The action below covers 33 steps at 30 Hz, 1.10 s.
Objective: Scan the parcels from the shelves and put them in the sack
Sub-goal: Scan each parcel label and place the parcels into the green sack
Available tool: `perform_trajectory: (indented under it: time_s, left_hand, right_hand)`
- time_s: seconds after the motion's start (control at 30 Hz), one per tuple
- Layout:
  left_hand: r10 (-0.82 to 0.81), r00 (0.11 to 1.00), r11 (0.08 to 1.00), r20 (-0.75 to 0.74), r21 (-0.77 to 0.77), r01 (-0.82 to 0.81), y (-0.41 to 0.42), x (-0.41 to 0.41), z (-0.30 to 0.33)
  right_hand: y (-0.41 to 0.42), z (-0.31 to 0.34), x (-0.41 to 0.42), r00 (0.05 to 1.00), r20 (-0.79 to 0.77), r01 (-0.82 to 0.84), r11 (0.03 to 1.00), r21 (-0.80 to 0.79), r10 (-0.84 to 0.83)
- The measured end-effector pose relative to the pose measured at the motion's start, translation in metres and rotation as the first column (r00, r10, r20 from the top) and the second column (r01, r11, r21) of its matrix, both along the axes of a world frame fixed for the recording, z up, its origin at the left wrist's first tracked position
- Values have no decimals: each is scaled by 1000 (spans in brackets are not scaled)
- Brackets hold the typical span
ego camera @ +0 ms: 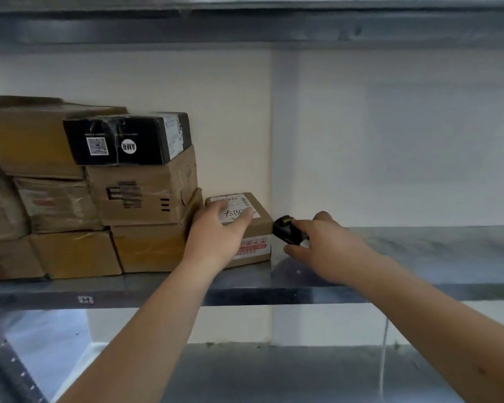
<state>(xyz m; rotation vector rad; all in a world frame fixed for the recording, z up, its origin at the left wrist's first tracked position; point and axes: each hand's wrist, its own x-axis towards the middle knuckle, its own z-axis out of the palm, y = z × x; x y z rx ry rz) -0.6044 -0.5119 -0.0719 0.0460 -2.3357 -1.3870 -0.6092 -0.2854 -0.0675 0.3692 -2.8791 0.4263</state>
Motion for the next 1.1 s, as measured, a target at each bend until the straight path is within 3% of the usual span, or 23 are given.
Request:
perform_trajectory:
  time_s: [0.13, 0.2, 0.43, 0.7, 0.97, 1.1]
  left_hand:
    - [-90, 995, 936, -49, 337, 101, 9, 5, -4]
    - [-106, 990, 911, -93, 390, 134, 13, 10, -7]
    - [-274, 957, 941, -97, 178, 287, 25, 34, -5]
    - [-98, 964, 993, -246, -92, 78, 50, 36, -19]
    - [-97, 942, 934, -321, -357, -25, 87, 33, -21]
    - [-94, 932, 909, -351, -412, -64, 95, 31, -23]
  right_hand:
    - [9, 0, 3, 999, -14, -36, 999, -8, 35]
    - [17, 2, 4, 998, -12, -57, 998, -24, 57]
    - [48, 12, 7, 992, -40, -119, 993, -23, 118]
    - [89, 18, 19, 983, -27, -184, 963, -195, 182]
    - [129, 22, 45, 959, 10, -268, 919, -289, 283]
    - [143, 23, 55, 960, 52, -249, 927, -280, 274]
